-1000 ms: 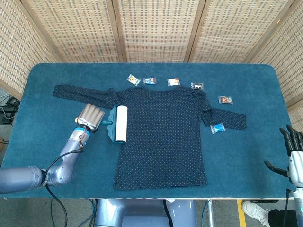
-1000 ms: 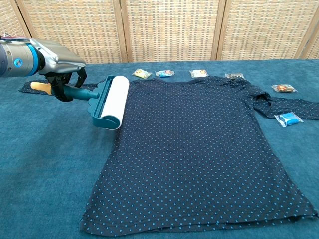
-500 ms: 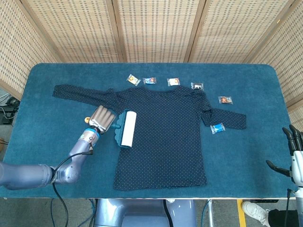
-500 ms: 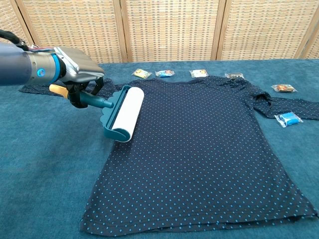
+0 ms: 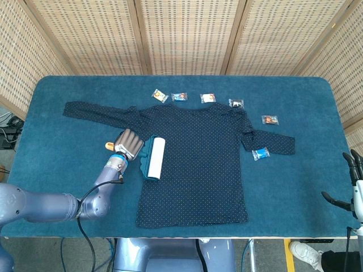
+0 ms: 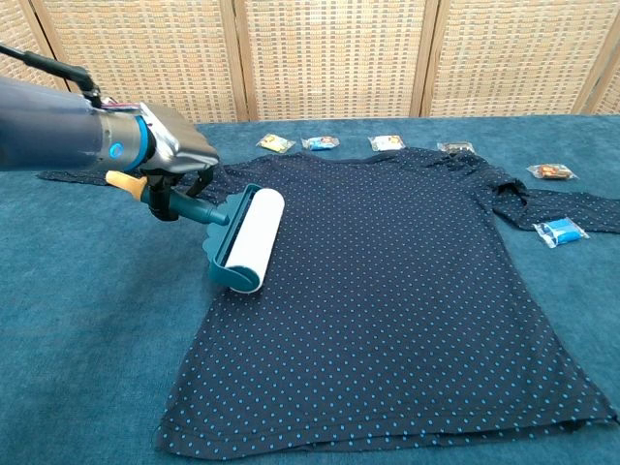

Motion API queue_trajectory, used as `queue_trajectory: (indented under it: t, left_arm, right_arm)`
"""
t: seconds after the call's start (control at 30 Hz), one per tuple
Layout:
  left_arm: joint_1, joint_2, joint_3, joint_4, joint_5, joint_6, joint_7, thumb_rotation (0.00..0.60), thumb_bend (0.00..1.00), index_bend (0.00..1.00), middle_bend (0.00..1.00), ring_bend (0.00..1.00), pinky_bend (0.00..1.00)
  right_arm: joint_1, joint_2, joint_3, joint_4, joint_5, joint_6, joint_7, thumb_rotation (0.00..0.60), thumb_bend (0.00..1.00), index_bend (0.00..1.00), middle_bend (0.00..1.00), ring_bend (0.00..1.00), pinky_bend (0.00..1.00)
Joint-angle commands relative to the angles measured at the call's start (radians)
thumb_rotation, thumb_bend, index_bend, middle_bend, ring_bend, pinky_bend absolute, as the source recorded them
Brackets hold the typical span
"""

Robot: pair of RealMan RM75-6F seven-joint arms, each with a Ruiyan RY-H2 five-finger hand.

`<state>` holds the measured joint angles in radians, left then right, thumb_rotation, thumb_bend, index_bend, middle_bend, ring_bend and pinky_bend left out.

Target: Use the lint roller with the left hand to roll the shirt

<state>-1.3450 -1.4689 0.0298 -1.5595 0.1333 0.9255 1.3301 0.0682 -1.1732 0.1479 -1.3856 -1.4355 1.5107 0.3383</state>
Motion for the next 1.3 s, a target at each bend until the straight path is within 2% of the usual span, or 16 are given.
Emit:
queue_trajectory:
  t: [0.03,0.4,0.6,0.83,1.1,1.3]
  left_arm:
    - [-0.039,-0.025,0.007,0.006,-0.049,0.013,0.038,0.6,0.89,0.89,0.85,0.76,0.7]
    - [-0.11,-0.115,0.013,0.062,-0.137,0.035,0.115,0.6,0.89,0.89,0.85,0.76,0.7]
    - [-0.143,-0.183,-0.007,0.112,-0.178,0.043,0.151,0.6,0.89,0.89,0.85,0.76,0.7]
    - [-0.207,-0.25,-0.056,0.15,-0.264,0.08,0.237,0.6,0.89,0.89,0.85,0.76,0.7]
    - [-0.263,-0.282,-0.121,0.168,-0.339,0.119,0.323,0.6,0.89,0.9,0.85,0.76,0.7]
    - [-0.267,-0.296,-0.128,0.156,-0.361,0.138,0.367,0.6,0.9,0.9,0.85,0.76,0.7]
  right_arm:
    - [-0.001,0.001,0.004,0.004,0.003,0.002,0.013,0.6,0.09,0.0,0.0,0.0,0.0]
    - [-0.003,0.001,0.011,0.029,0.014,-0.006,0.069,0.6,0.09,0.0,0.0,0.0,0.0]
    - [-0.003,-0.002,0.014,0.043,0.019,-0.011,0.093,0.6,0.09,0.0,0.0,0.0,0.0]
    - [-0.005,-0.004,0.016,0.05,0.018,-0.006,0.109,0.6,0.09,0.0,0.0,0.0,0.0]
    - [-0.01,-0.002,0.018,0.052,0.015,0.002,0.121,0.6,0.09,0.0,0.0,0.0,0.0]
    - [-0.013,0.0,0.018,0.053,0.015,0.005,0.132,0.6,0.09,0.0,0.0,0.0,0.0]
